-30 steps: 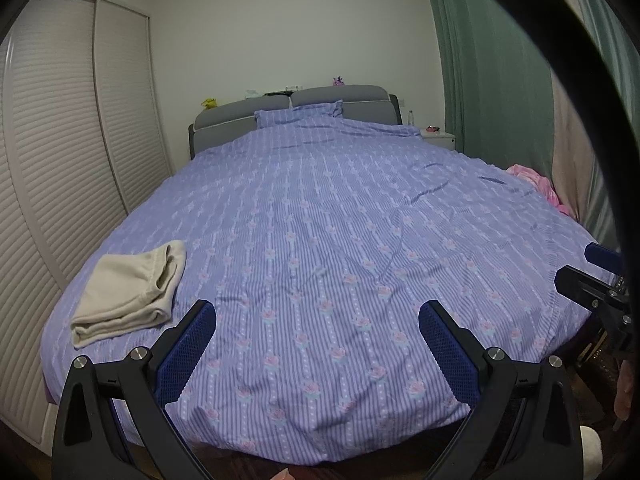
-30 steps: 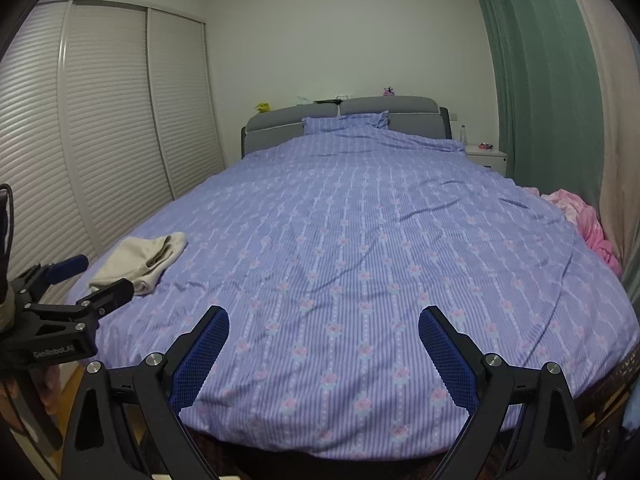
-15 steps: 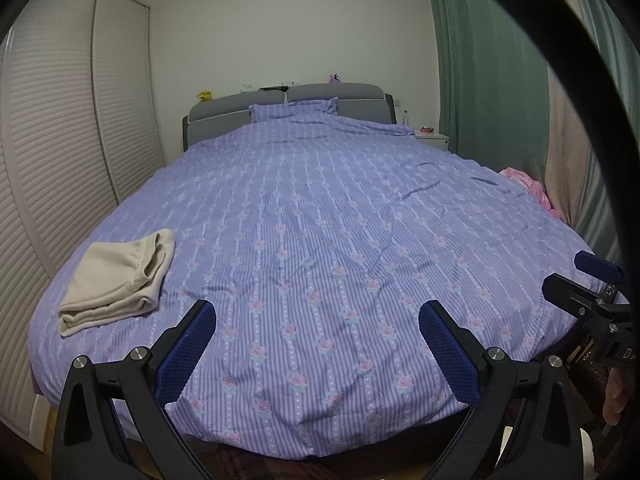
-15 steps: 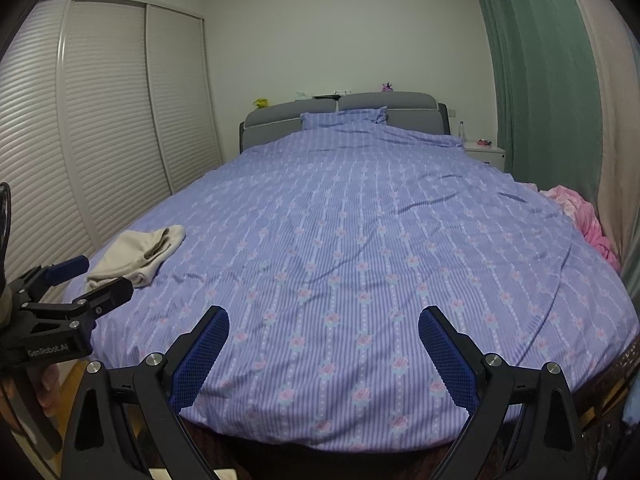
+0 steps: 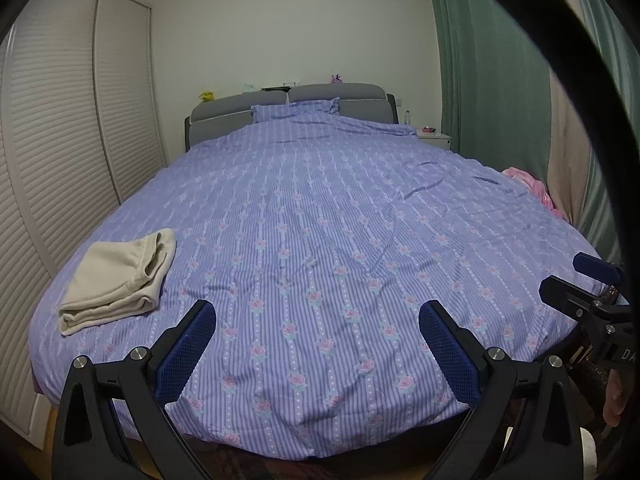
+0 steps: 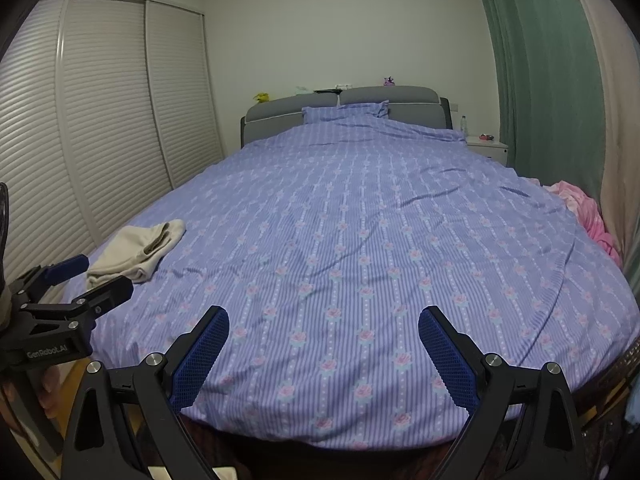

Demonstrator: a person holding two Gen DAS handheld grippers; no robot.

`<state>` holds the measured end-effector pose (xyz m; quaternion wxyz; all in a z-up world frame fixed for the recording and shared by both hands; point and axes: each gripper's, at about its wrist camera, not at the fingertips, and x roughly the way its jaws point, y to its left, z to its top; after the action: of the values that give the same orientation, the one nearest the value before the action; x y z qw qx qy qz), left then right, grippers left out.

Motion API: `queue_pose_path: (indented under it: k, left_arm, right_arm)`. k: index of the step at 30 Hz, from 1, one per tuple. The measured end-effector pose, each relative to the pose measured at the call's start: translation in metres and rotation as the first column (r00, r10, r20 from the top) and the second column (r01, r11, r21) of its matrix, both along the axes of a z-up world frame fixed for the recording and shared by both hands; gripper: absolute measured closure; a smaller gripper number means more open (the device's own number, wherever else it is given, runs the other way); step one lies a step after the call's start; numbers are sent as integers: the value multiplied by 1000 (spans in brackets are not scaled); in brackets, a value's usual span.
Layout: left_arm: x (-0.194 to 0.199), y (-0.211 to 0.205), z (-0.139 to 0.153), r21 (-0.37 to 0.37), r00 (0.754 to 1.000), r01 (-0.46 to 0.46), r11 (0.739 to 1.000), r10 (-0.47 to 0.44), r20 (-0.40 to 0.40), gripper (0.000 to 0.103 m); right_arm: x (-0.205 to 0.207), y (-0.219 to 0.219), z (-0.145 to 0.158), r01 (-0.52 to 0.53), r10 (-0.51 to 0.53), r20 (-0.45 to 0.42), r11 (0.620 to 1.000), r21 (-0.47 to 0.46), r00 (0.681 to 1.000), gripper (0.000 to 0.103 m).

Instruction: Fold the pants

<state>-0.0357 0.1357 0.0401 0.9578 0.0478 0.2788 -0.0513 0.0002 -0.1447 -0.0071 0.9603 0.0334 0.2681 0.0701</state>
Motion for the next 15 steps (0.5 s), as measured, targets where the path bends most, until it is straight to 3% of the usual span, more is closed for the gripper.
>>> queue_pose_path:
  k: [15]
  left_arm:
    - [0,-3,0,13,1000,-9,1000,9,-1,0]
  right_arm:
    - [1,1,-3,-1,1,-2,1000,3,1000,6]
